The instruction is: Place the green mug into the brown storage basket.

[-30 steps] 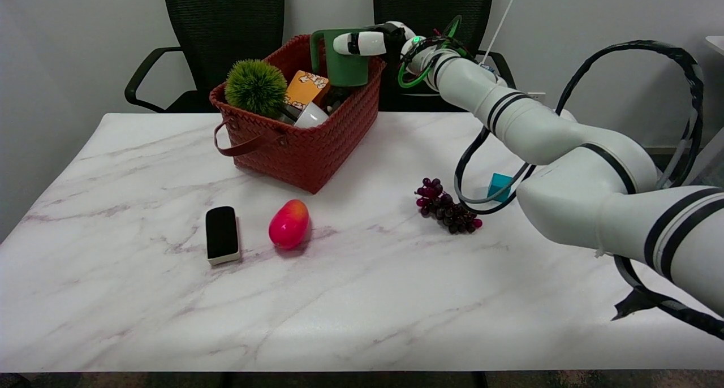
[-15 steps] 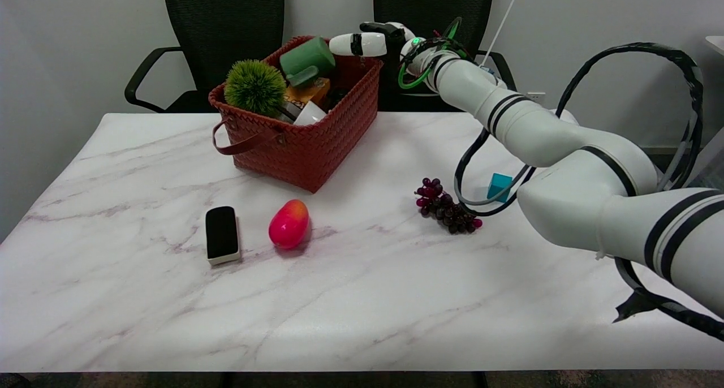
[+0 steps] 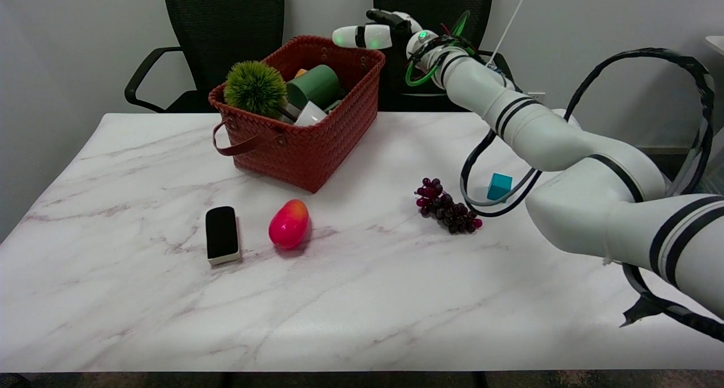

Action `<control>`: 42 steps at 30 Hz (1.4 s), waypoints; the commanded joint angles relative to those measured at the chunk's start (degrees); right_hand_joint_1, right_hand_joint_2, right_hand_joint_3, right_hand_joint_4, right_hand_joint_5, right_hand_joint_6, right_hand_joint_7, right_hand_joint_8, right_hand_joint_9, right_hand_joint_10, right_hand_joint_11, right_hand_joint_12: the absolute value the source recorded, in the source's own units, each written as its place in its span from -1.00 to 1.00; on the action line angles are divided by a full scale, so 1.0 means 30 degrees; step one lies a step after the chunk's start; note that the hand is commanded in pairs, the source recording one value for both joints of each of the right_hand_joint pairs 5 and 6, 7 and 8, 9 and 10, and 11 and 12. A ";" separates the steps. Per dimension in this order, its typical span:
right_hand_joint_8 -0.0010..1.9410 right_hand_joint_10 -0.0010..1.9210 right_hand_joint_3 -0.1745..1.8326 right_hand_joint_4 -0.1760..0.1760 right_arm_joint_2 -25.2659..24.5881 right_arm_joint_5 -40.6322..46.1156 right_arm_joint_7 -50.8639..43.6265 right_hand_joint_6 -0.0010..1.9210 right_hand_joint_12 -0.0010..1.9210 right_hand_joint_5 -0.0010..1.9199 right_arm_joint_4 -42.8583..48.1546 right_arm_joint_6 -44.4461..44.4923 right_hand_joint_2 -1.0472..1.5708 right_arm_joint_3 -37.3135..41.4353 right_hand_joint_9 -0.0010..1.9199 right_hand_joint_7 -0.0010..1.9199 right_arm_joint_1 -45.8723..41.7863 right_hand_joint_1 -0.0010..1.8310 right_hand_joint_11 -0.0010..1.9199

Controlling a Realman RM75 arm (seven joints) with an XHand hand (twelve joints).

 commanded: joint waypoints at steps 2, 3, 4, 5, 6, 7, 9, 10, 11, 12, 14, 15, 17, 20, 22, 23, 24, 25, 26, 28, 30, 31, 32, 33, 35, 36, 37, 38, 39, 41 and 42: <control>-0.77 -0.82 -0.13 0.00 0.4948 0.0014 -0.0526 -0.89 -0.86 -0.89 1.0537 0.2429 -0.06 0.3263 -0.82 -0.77 -0.6749 0.27 -0.86; -0.75 -0.78 -0.12 0.00 0.5141 0.0063 -0.0396 -0.87 -0.79 -0.87 1.1134 0.2549 -0.05 0.3286 -0.78 -0.75 -0.7096 0.27 -0.79; -0.74 -0.75 -0.11 0.00 0.5478 0.0064 -0.0393 -0.86 -0.75 -0.86 1.1768 0.2882 -0.05 0.3739 -0.75 -0.74 -0.7924 0.27 -0.75; -0.73 -0.73 -0.10 0.00 0.5724 0.0064 -0.0369 -0.86 -0.72 -0.86 1.2308 0.3327 -0.04 0.4206 -0.73 -0.73 -0.8753 0.27 -0.72; -0.72 -0.71 -0.09 0.00 0.5858 0.0066 -0.0368 -0.85 -0.70 -0.85 1.2549 0.3651 -0.04 0.4449 -0.71 -0.72 -0.8984 0.27 -0.70; -0.72 -0.70 -0.08 0.00 0.6121 0.0175 -0.0342 -0.84 -0.70 -0.84 1.2970 0.4335 -0.04 0.4949 -0.70 -0.72 -0.9930 0.27 -0.70; -0.70 -0.68 -0.07 0.00 0.6442 0.0821 -0.0340 -0.83 -0.69 -0.83 1.3561 0.5320 -0.03 0.5643 -0.68 -0.70 -1.1378 0.27 -0.69; -0.69 -0.67 -0.07 0.00 0.6629 0.1405 -0.0370 -0.82 -0.69 -0.82 1.3911 0.5695 -0.03 0.6019 -0.66 -0.69 -1.2258 0.27 -0.69; -0.68 -0.65 -0.07 0.00 0.6707 0.1637 -0.0446 -0.81 -0.68 -0.81 1.4096 0.5905 -0.02 0.6229 -0.65 -0.68 -1.2681 0.27 -0.68; -0.67 -0.64 -0.07 0.00 0.6843 0.1849 -0.0475 -0.79 -0.68 -0.79 1.4443 0.6256 0.00 0.6609 -0.64 -0.67 -1.3519 0.27 -0.68; -0.66 -0.63 -0.05 0.00 0.7002 0.1891 -0.0475 -0.76 -0.67 -0.76 1.4855 0.6692 0.01 0.7178 -0.63 -0.66 -1.4661 0.27 -0.67; -0.66 -0.62 -0.03 0.00 0.7053 0.1765 -0.0475 -0.74 -0.67 -0.74 1.5117 0.6959 0.01 0.7495 -0.62 -0.65 -1.5342 0.27 -0.67; -0.65 -0.62 -0.01 0.00 0.7083 0.1715 -0.0475 -0.73 -0.67 -0.72 1.5539 0.7497 0.01 0.7986 -0.62 -0.65 -1.6285 0.27 -0.67; -0.64 -0.60 0.02 0.00 0.7323 0.1715 -0.0420 -0.71 -0.67 -0.71 1.6308 0.8764 0.01 0.8188 -0.60 -0.64 -1.7638 0.27 -0.67; -0.64 -0.60 0.03 0.00 0.7477 0.1715 -0.0368 -0.71 -0.67 -0.71 1.7022 0.9824 0.00 0.7952 -0.60 -0.63 -1.8686 0.27 -0.67; -0.64 -0.60 0.03 0.00 0.7476 0.1715 -0.0368 -0.70 -0.67 -0.70 1.7214 1.0167 0.00 0.7888 -0.60 -0.63 -1.8914 0.27 -0.67; -0.64 -0.60 0.03 0.00 0.7451 0.1714 -0.0367 -0.70 -0.66 -0.70 1.7426 1.0743 0.00 0.7680 -0.60 -0.63 -1.9279 0.27 -0.66; -0.63 -0.59 0.03 0.00 0.7450 0.1687 -0.0342 -0.70 -0.66 -0.70 1.7657 1.1290 0.00 0.7494 -0.59 -0.63 -1.9589 0.27 -0.66; -0.63 -0.58 0.03 0.00 0.7424 0.1653 -0.0342 -0.70 -0.66 -0.70 1.7735 1.1565 0.00 0.7332 -0.58 -0.62 -1.9701 0.27 -0.66; -0.62 -0.55 0.04 0.00 0.7395 0.1252 -0.0342 -0.68 -0.65 -0.68 1.7813 1.2498 0.00 0.6902 -0.55 -0.61 -2.0109 0.27 -0.65; -0.61 -0.54 0.06 0.00 0.7318 0.0432 -0.0315 -0.67 -0.63 -0.67 1.7813 1.3413 -0.01 0.6757 -0.54 -0.60 -2.0630 0.27 -0.63; -0.60 -0.53 0.07 0.00 0.7318 0.0264 -0.0312 -0.67 -0.63 -0.67 1.7813 1.3549 -0.02 0.6812 -0.53 -0.60 -2.0770 0.27 -0.63; -0.60 -0.53 0.07 0.00 0.7318 -0.0156 -0.0200 -0.67 -0.62 -0.67 1.7813 1.3737 -0.02 0.6946 -0.53 -0.59 -2.1087 0.27 -0.62; -0.59 -0.52 0.07 0.00 0.7346 -0.0448 0.0117 -0.67 -0.61 -0.67 1.7708 1.4000 -0.03 0.7103 -0.52 -0.59 -2.1379 0.27 -0.61; -0.59 -0.51 0.08 0.00 0.7485 -0.0772 0.1047 -0.68 -0.60 -0.67 1.7538 1.4329 -0.05 0.7266 -0.51 -0.59 -2.1758 0.27 -0.60; -0.59 -0.51 0.09 0.00 0.7638 -0.0986 0.1701 -0.67 -0.60 -0.67 1.7302 1.4588 -0.06 0.7370 -0.51 -0.58 -2.1966 0.27 -0.60; -0.58 -0.51 0.09 0.00 0.7687 -0.1202 0.2104 -0.67 -0.59 -0.67 1.7139 1.4727 -0.06 0.7427 -0.51 -0.58 -2.2054 0.27 -0.59; -0.58 -0.51 0.09 0.00 0.7855 -0.1521 0.2680 -0.67 -0.59 -0.67 1.6873 1.5022 -0.07 0.7475 -0.51 -0.57 -2.2152 0.27 -0.59; -0.58 -0.50 0.10 0.00 0.8017 -0.1946 0.3129 -0.68 -0.58 -0.68 1.6579 1.5475 -0.08 0.7498 -0.50 -0.57 -2.2282 0.27 -0.58; -0.57 -0.50 0.11 0.00 0.8254 -0.2387 0.3503 -0.68 -0.58 -0.68 1.6129 1.6165 -0.09 0.7441 -0.50 -0.57 -2.2390 0.27 -0.58; -0.57 -0.50 0.11 0.00 0.8306 -0.2413 0.3710 -0.68 -0.58 -0.68 1.5976 1.6425 -0.09 0.7311 -0.50 -0.57 -2.2441 0.27 -0.58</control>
